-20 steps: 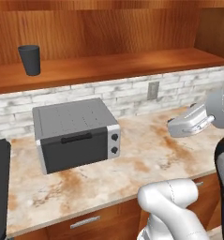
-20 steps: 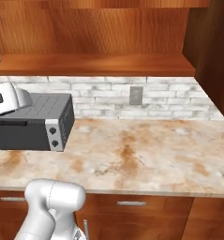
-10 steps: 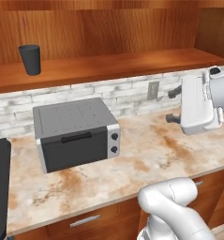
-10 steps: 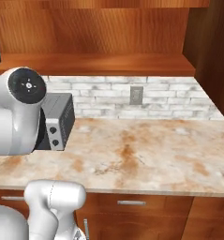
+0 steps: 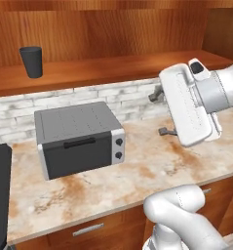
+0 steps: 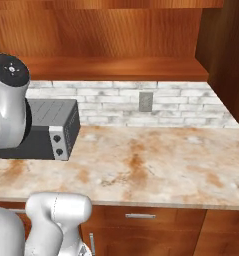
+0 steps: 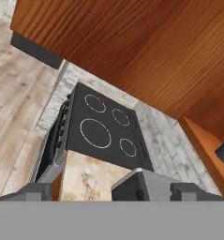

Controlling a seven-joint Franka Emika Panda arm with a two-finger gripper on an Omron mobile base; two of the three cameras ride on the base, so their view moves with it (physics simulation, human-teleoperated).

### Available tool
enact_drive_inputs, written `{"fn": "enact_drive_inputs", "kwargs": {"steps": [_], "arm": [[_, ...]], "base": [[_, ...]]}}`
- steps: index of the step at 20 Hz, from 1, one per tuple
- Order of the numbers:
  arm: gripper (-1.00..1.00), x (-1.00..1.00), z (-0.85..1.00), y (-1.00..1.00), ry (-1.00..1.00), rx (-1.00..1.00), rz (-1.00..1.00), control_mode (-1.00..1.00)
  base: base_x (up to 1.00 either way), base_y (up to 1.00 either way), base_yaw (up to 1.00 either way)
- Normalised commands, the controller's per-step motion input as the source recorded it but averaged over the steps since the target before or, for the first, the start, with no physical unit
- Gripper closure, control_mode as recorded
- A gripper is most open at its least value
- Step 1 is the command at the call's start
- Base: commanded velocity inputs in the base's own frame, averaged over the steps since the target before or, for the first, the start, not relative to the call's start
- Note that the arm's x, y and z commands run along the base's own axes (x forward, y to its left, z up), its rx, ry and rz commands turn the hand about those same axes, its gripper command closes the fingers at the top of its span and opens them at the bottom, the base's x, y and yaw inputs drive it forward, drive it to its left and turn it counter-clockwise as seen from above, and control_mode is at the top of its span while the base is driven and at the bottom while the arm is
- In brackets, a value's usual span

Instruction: There is a bowl on the dining counter. Grab a lemon wedge from the fridge and place it in the bowl. Then get the liquor bottle and glass cup from the cabinet and place them next to the bowl.

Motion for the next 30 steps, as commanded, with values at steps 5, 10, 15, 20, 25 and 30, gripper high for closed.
{"fn": "enact_drive_inputs", "kwargs": {"steps": [5, 10, 15, 20, 25, 30], "arm": [[-1.0, -0.13, 0.14, 0.13, -0.39, -0.13, 0.18, -1.0], [-1.0, 0.32, 0.22, 0.34, -0.15, 0.0, 0.0, -1.0], [-1.0, 0.45, 0.21, 0.5, -0.01, -0.08, 0.0, -1.0], [-1.0, 0.49, 0.04, 0.12, 0.0, -0.03, 0.0, -1.0], [-1.0, 0.52, 0.0, 0.0, 0.0, 0.0, 0.01, -1.0], [-1.0, 0.54, 0.0, 0.12, -0.1, 0.0, 0.0, -1.0]], "base": [[0.0, 0.0, 0.0], [0.0, 0.0, 0.0], [0.0, 0.0, 0.0], [0.0, 0.0, 0.0], [0.0, 0.0, 0.0], [0.0, 0.0, 0.0]]}}
